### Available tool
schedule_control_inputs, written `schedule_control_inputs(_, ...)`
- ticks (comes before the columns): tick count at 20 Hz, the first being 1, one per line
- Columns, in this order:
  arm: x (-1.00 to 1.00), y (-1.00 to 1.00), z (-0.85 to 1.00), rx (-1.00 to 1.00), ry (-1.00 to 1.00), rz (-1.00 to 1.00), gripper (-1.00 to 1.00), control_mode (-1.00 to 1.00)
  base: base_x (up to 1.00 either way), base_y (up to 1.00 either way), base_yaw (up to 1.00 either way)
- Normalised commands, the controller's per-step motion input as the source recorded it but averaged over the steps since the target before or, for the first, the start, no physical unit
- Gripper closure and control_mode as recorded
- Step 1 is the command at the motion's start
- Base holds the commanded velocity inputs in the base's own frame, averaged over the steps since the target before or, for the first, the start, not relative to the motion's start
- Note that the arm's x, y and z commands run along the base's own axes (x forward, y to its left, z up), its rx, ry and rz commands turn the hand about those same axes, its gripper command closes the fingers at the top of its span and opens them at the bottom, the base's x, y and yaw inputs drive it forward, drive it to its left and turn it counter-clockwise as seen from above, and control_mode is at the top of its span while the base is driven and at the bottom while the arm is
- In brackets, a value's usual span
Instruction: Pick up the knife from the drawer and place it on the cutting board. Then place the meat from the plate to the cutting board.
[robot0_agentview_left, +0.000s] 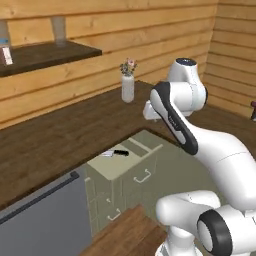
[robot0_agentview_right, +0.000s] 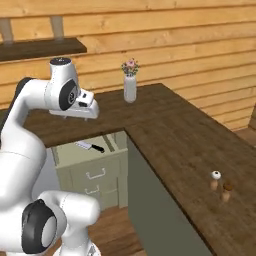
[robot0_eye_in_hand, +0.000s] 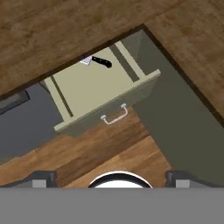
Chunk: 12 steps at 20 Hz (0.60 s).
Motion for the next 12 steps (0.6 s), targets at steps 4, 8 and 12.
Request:
schedule_control_inputs(4,0.00,0.00,0.00,0.00,0.00,0.00,-1.00,1.00,-0.06,-0.16,-0.73)
schedule_control_inputs(8,0.00,0.00,0.00,0.00,0.00,0.00,-1.00,1.00,0.00,-0.05,-0.68)
schedule_control_inputs(12,0.00,0.00,-0.04,0.01,0.04,-0.33,-1.00,-1.00,0.00,0.00,-0.15)
